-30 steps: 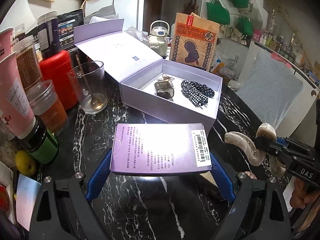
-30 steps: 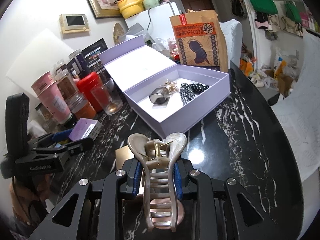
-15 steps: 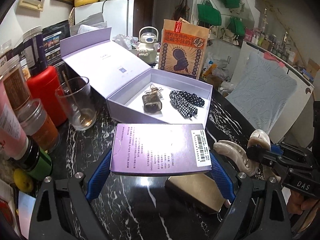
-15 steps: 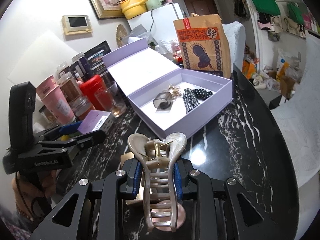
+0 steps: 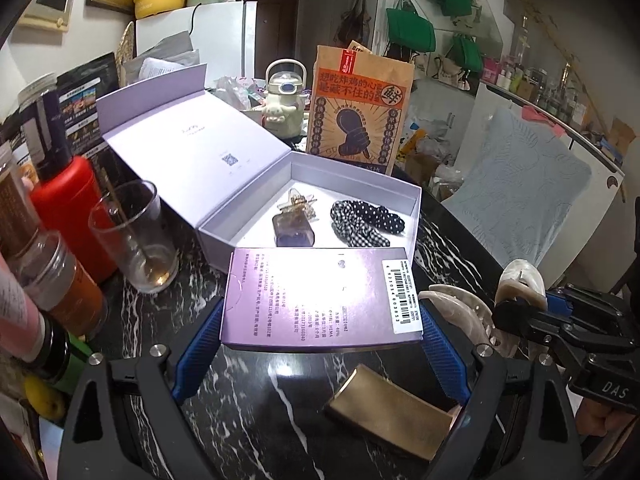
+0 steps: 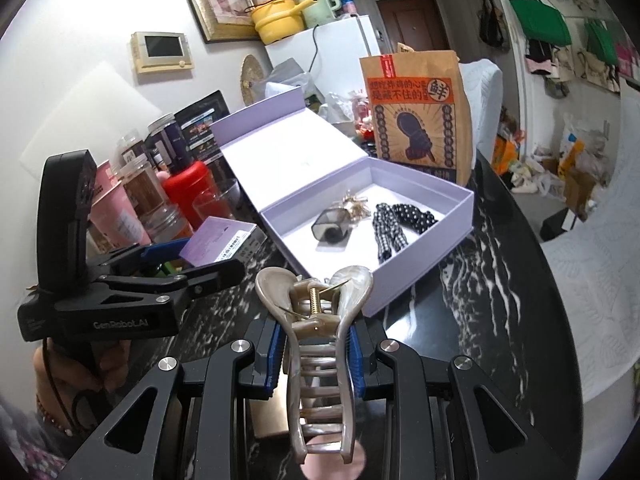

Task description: Organize rigid objects

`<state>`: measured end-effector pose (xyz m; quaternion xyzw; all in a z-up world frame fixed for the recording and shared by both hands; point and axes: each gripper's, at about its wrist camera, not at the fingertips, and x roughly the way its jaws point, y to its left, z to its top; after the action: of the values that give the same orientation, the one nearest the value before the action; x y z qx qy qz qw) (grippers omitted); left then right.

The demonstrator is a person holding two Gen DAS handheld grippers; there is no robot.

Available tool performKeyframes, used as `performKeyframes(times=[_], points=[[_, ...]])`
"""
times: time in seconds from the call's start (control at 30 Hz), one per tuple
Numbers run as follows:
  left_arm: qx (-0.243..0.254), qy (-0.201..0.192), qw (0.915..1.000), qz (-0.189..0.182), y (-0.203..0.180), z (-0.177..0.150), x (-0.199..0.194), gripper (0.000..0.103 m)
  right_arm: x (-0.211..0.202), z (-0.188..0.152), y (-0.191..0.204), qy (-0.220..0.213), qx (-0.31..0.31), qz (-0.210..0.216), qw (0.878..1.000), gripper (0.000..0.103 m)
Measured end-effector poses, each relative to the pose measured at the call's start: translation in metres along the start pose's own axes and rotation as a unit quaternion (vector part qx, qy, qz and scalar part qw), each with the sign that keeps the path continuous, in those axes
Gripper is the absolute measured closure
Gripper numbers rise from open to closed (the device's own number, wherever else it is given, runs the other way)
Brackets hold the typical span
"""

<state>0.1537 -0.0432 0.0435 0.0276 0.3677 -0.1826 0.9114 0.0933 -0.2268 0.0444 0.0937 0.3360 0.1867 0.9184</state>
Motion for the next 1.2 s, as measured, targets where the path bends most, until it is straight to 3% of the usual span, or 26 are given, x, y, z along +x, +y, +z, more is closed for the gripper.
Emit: performKeyframes(times=[1.2], points=[[0.025, -0.019, 0.9989, -0.035, -0.007, 0.071, 0.054, 0.010, 0.030, 0.062, -0.032, -0.020, 0.006, -0.022, 1.000, 0.076]])
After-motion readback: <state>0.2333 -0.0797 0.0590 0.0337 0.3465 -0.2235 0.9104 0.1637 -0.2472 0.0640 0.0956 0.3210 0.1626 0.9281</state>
